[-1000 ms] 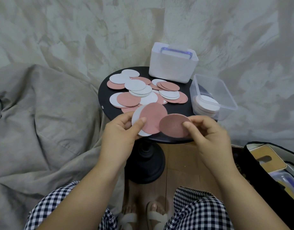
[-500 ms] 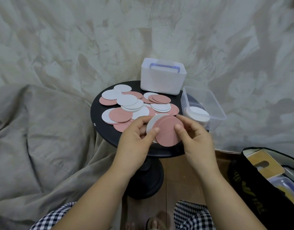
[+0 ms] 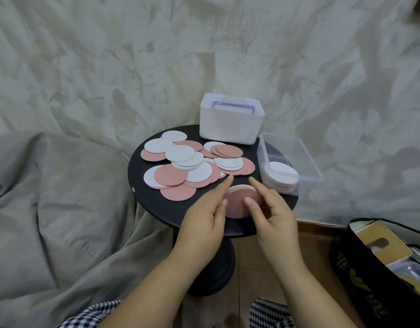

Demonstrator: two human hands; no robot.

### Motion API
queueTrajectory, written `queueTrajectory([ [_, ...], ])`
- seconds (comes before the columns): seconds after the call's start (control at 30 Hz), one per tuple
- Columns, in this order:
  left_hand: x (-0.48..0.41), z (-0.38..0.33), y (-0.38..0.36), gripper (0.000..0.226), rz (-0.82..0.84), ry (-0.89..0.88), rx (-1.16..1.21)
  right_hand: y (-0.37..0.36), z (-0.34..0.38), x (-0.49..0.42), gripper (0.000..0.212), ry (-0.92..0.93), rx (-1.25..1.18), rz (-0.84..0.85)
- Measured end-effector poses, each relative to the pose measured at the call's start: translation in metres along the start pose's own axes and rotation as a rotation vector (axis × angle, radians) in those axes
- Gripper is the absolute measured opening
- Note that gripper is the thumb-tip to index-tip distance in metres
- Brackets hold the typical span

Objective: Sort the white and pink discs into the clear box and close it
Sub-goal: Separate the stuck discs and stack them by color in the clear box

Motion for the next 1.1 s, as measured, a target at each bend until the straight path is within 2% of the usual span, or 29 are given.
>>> queueTrajectory([
  [0.2,0.005,-0.004,-0.010,0.050,0.057,-0.058,-0.101,-0.008,0.008,0.003,0.043,0.135,0.162,0.021],
  [0.27,0.005,-0.008,-0.007,0.048,0.019,-0.097,-0.105,-0.009,0.011,0.004,0.043,0.161,0.160,0.028],
  [0.37,0.010,-0.006,0.008,0.041,-0.131,-0.088,-0.060,-0.006,0.016,0.006,0.043,0.179,0.136,0.026],
  [0.53,0.020,0.002,0.028,0.028,-0.313,0.042,0.179,0.003,0.006,0.005,0.039,0.045,-0.009,-0.009],
  [0.67,0.021,0.007,0.029,0.017,-0.322,0.083,0.208,0.007,0.007,0.007,0.037,0.061,0.019,-0.055],
  [0.83,0.024,0.008,0.034,0.019,-0.366,0.082,0.159,0.007,0.012,0.009,0.045,0.125,0.041,-0.079],
  [1.0,0.023,-0.002,0.039,0.018,-0.400,0.047,0.168,0.015,0.023,0.009,0.040,0.188,0.051,-0.125],
  [1.1,0.021,0.000,0.037,0.016,-0.388,0.060,0.174,0.017,0.018,0.008,0.041,0.159,0.046,-0.138],
])
Point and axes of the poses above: each hand's wrist, its own x-axis away from the middle knuckle, its own y-axis out of the back of the hand, z = x × y, the point moved 10 cm from there along -x, towards the middle knuckle, and after that the axes turned 7 degrees about z, right-handed, at the moved point
